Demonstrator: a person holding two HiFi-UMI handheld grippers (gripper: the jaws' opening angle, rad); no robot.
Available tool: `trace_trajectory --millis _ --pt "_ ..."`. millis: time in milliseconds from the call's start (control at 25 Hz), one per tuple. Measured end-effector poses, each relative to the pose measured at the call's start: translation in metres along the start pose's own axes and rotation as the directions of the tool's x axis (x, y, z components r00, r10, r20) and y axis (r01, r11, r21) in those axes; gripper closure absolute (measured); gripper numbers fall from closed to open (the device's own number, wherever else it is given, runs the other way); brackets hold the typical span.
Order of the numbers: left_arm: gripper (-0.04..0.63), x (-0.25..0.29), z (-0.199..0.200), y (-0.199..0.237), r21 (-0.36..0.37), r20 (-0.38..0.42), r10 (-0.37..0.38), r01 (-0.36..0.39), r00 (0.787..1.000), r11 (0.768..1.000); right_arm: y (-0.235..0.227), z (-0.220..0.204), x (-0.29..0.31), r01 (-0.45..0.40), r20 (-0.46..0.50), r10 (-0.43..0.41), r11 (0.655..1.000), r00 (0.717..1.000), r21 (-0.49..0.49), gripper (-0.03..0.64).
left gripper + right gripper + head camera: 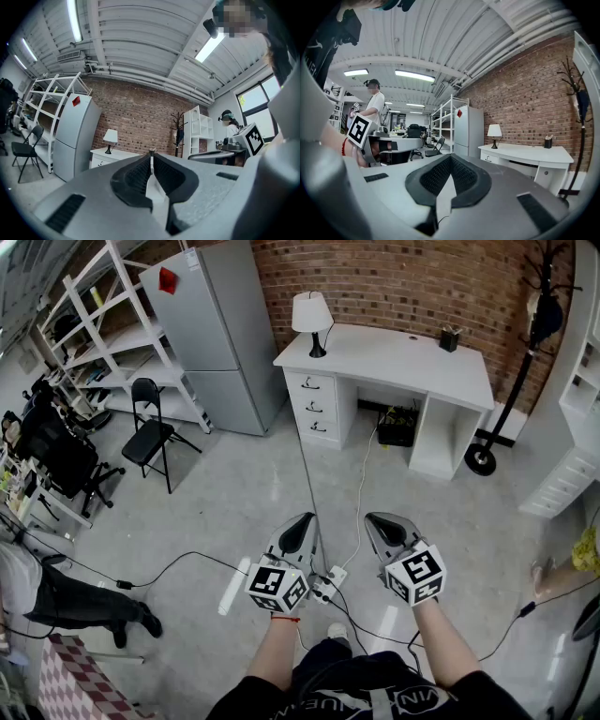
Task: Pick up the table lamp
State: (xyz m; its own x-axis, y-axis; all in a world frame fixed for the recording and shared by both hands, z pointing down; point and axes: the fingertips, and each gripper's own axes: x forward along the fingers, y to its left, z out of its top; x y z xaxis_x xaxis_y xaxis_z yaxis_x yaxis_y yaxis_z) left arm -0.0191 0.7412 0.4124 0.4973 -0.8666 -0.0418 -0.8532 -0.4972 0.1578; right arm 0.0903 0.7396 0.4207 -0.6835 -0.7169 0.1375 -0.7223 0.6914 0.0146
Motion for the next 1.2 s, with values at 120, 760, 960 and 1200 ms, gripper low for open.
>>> trace_trajectory --millis 120,760,960,1200 --pt "0.569 0.010 0.000 0.027 -0.017 0.000 0.011 -0.011 1.000 1.000 -0.007 0.000 0.025 0.006 -0.001 -0.006 1.000 1.000 0.004 0.615" --pt "0.569 0.036 -0.005 0.100 -0.060 -0.001 -0.001 0.001 1.000 0.998 -0.019 -0.011 0.103 0.034 -0.041 -0.033 0.999 0.999 0.028 0.614" --pt "0.569 0.048 -0.006 0.113 -0.086 0.003 -0.004 0.004 1.000 0.996 -0.043 -0.010 0.114 0.067 -0.041 -0.064 0.995 0.997 0.072 0.614" --pt "0.569 0.092 -0.011 0.138 -0.095 0.000 0.010 -0.010 1.000 0.995 -0.069 -0.012 0.155 0.034 -0.043 -0.031 0.997 0.999 0.069 0.614"
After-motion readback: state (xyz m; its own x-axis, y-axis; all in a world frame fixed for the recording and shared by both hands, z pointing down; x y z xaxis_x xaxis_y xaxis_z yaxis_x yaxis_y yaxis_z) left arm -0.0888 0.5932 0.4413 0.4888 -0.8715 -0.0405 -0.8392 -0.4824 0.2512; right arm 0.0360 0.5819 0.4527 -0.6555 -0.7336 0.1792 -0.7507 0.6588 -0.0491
